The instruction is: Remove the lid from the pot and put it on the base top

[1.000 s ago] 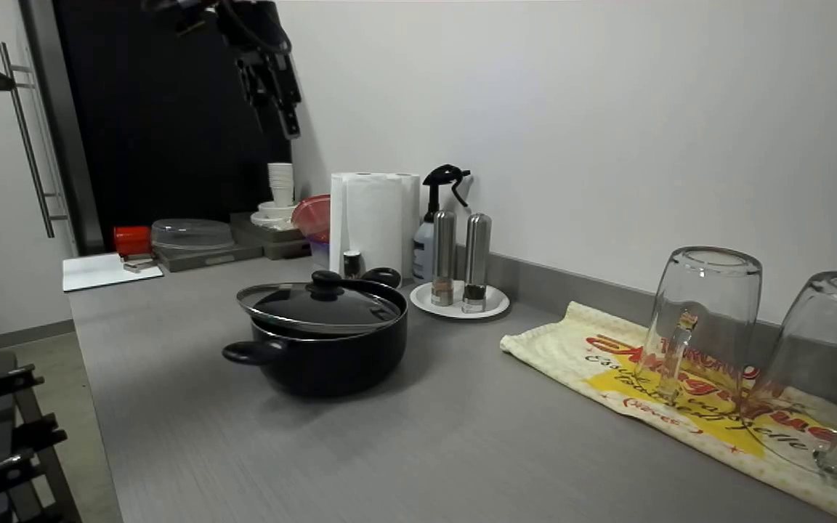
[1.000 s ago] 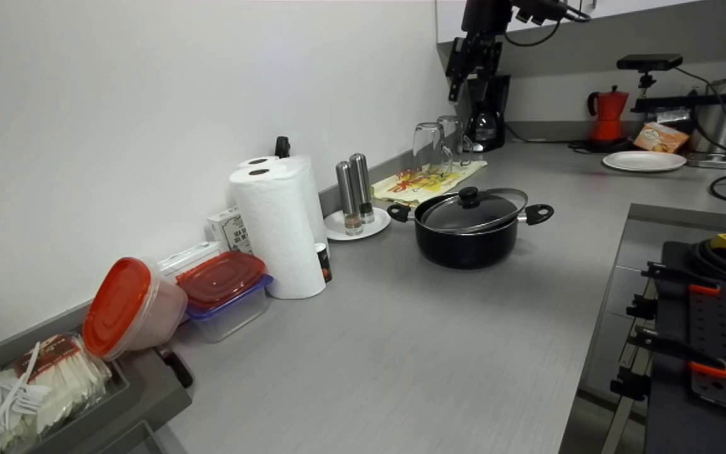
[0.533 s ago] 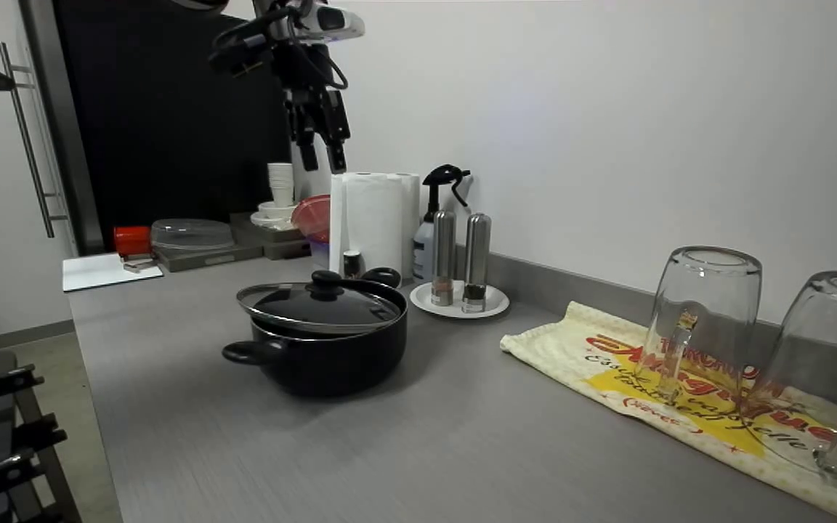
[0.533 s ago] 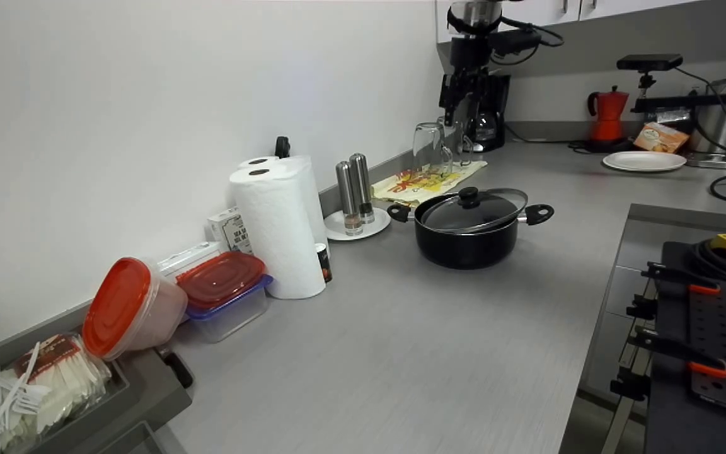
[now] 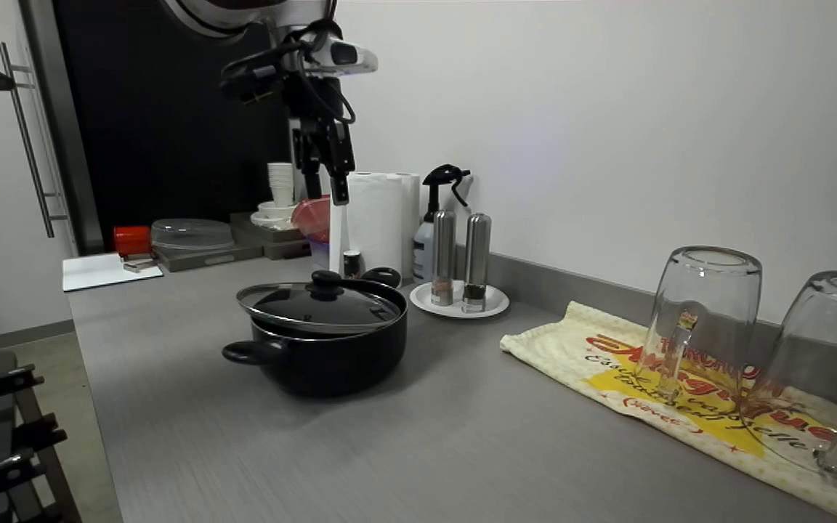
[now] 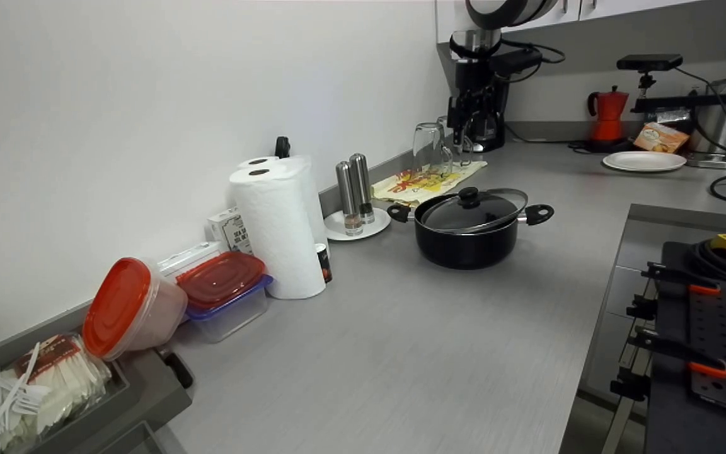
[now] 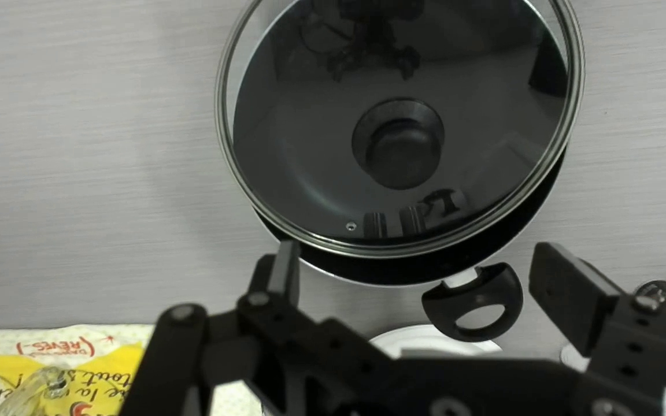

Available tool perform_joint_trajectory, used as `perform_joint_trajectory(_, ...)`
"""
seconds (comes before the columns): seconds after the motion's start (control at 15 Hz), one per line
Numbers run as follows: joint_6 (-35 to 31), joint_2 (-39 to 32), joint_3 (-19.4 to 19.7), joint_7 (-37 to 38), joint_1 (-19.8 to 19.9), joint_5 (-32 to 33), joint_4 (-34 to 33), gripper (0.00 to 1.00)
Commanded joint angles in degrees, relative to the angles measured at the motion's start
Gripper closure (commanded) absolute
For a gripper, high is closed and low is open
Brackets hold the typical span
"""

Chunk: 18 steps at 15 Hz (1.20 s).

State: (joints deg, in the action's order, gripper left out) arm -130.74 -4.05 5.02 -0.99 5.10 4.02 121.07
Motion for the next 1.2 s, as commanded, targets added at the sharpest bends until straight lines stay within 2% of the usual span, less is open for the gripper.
perform_joint_trajectory(0.0,1.63,-0.84,-0.18,1.42,-0.36,0.23,0.55,0.0)
perform_joint_trajectory(0.53,0.17,-8.21,-0.17,3.08,-0.44,-0.27,-0.21,0.0)
perform_joint_trajectory(1.13,-2.86,-19.08,-0.03,4.99,-0.75,-0.19,-10.81,0.0)
